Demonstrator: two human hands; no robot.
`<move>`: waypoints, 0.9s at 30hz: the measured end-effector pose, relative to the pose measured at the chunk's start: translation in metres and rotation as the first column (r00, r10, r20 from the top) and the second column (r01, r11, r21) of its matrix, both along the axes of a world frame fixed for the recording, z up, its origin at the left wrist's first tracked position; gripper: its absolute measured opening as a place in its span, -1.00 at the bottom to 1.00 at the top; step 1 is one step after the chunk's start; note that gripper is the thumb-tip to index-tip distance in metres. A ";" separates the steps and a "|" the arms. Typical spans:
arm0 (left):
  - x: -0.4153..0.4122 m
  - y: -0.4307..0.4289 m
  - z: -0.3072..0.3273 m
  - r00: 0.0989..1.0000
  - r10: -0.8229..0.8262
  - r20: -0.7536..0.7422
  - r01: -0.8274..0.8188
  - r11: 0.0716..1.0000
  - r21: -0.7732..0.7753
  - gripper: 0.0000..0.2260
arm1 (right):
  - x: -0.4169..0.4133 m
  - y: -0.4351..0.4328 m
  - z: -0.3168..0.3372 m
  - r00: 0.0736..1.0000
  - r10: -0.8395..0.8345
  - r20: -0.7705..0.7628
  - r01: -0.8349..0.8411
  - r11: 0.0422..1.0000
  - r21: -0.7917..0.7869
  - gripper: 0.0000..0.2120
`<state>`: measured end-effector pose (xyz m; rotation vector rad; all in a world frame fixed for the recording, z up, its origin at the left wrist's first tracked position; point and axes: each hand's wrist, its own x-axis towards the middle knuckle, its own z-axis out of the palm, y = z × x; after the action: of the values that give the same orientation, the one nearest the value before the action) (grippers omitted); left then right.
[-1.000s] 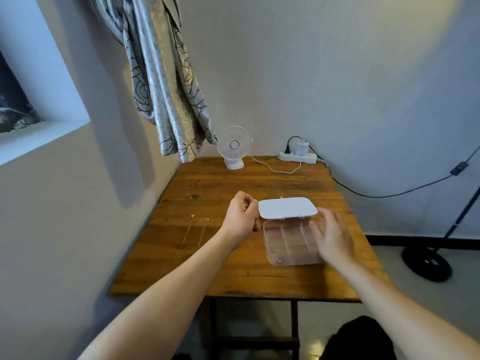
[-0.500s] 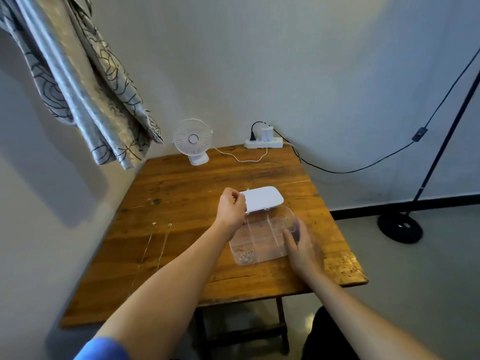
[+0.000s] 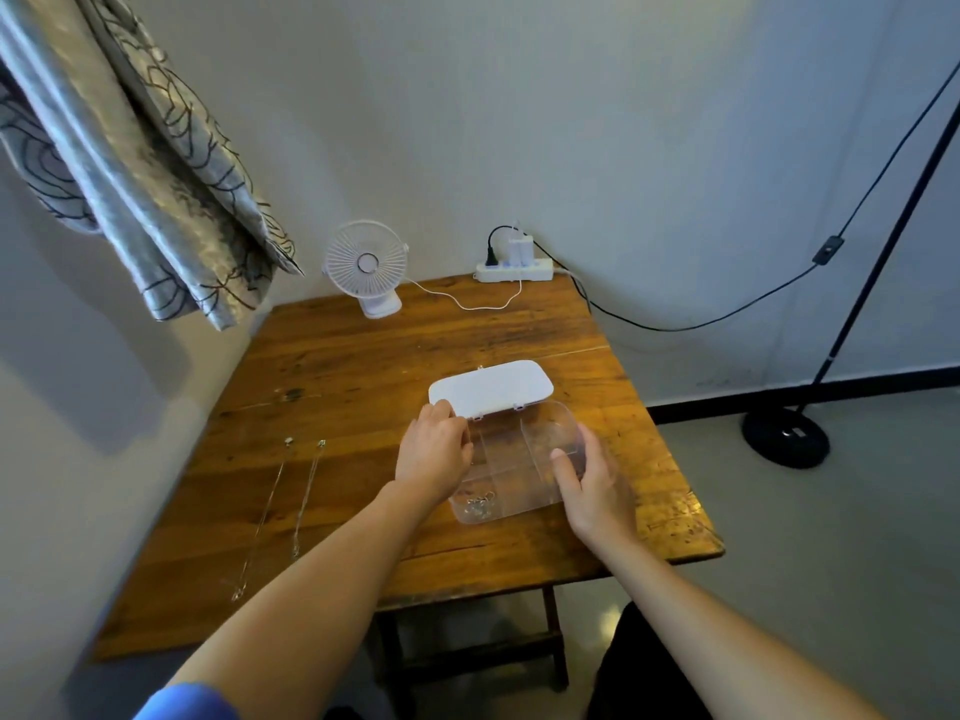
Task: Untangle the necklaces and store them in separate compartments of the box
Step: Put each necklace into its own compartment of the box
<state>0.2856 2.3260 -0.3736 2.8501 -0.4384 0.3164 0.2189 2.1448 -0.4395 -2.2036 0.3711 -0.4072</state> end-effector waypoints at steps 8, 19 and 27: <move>-0.039 0.061 0.000 0.995 0.101 0.017 -0.096 0.980 -0.176 -0.78 | -0.001 0.002 0.014 0.996 0.050 -0.072 -0.055 0.996 -0.070 -0.52; -0.104 0.214 -0.043 0.892 0.452 -0.018 -0.444 0.866 -0.230 -0.65 | 0.028 0.108 0.088 0.887 0.447 -0.115 -0.444 0.758 -0.478 -0.68; -0.125 0.240 -0.071 0.869 0.444 -0.216 -0.446 0.894 0.042 0.00 | 0.052 0.240 0.062 0.601 0.635 -0.486 -0.792 0.390 -0.470 -0.55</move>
<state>0.1610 2.5664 -0.4447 2.9028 0.2740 0.0734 0.2708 2.3847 -0.3778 -2.8227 -0.7860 0.2870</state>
